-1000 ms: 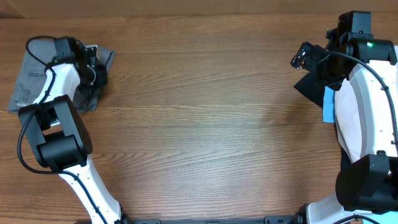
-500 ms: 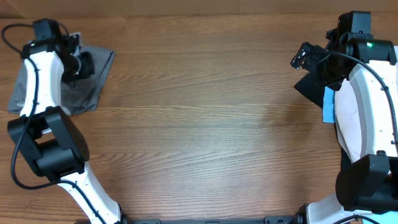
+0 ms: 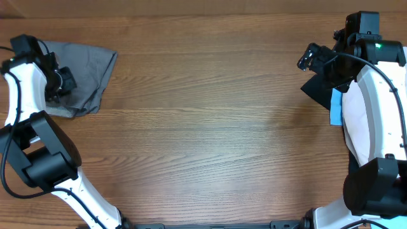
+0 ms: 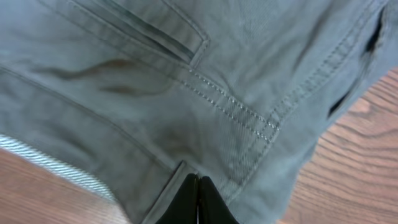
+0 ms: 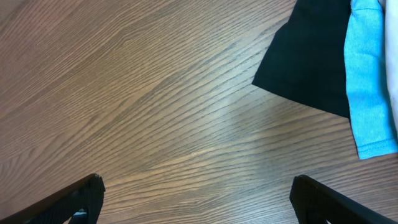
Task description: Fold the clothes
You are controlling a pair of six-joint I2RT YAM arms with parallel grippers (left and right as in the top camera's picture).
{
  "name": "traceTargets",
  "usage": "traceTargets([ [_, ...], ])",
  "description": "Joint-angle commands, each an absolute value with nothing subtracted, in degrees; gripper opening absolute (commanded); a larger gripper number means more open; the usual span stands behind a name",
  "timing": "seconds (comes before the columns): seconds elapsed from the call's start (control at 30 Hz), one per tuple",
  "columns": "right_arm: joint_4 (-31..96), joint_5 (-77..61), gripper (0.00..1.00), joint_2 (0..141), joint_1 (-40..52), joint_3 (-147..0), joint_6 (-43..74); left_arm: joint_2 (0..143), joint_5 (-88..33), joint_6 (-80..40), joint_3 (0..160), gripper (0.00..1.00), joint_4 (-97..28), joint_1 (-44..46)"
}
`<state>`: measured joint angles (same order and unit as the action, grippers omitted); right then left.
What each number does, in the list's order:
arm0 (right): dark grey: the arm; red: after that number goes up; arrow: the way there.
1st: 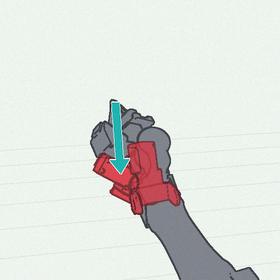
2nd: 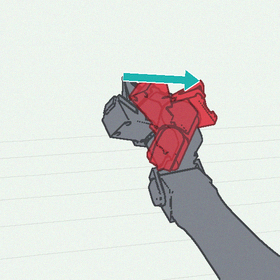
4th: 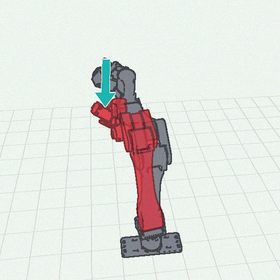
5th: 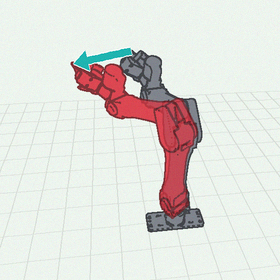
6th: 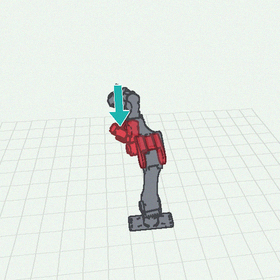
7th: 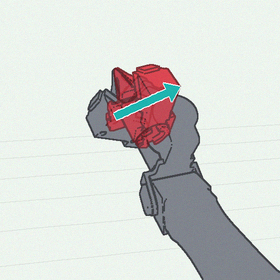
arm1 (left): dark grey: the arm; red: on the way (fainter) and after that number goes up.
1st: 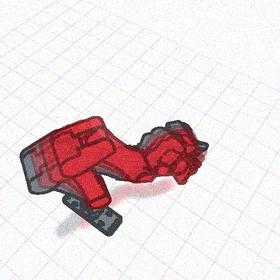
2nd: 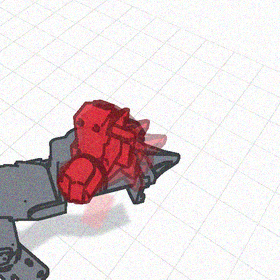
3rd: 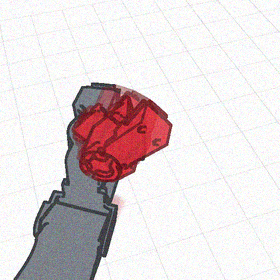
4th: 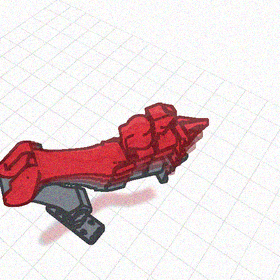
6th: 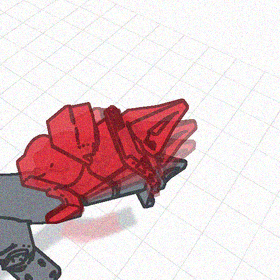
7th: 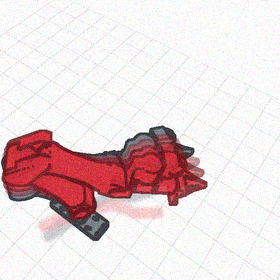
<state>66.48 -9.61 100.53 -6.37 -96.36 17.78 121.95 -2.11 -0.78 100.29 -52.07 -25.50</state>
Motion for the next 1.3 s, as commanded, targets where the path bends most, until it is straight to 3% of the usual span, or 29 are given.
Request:
traceTargets([
  [0.0, 66.15, -9.02, 1.0, 100.53, -6.35, -96.73, 17.65, 121.49, -1.3, -1.78, 95.13, 0.04, -49.5, -25.12],
  [0.4, 66.15, -9.02, 1.0, 100.53, -6.35, -96.73, 17.63, 121.38, -10.96, -4.75, 86.24, 0.04, -42.83, -24.67],
  [0.8, 66.15, -9.02, 1.0, 100.53, -6.35, -96.73, 17.65, 115.37, -14.9, -7.99, 101.78, 0.07, -52.47, -23.86],
  [0.9, 66.13, -9.02, 1.0, 100.53, -6.35, -96.73, 17.63, 111.68, -14.9, -9.5, 101.93, 0.19, -51.92, -23.64],
  [1.0, 66.13, -9.02, 1.0, 100.53, -6.35, -96.73, 17.65, 109.95, -14.9, -9.72, 101.93, 0.52, -51.83, -23.55],
  [1.1, 66.15, -9.02, 1.0, 100.53, -6.35, -96.73, 17.63, 109.84, -14.87, -9.72, 101.89, 1.0, -52.21, -23.55],
  [1.27, 66.13, -9.02, 1.0, 100.53, -6.35, -96.73, 17.65, 110.13, -14.87, -9.69, 101.82, 1.0, -53.32, -23.55],
])
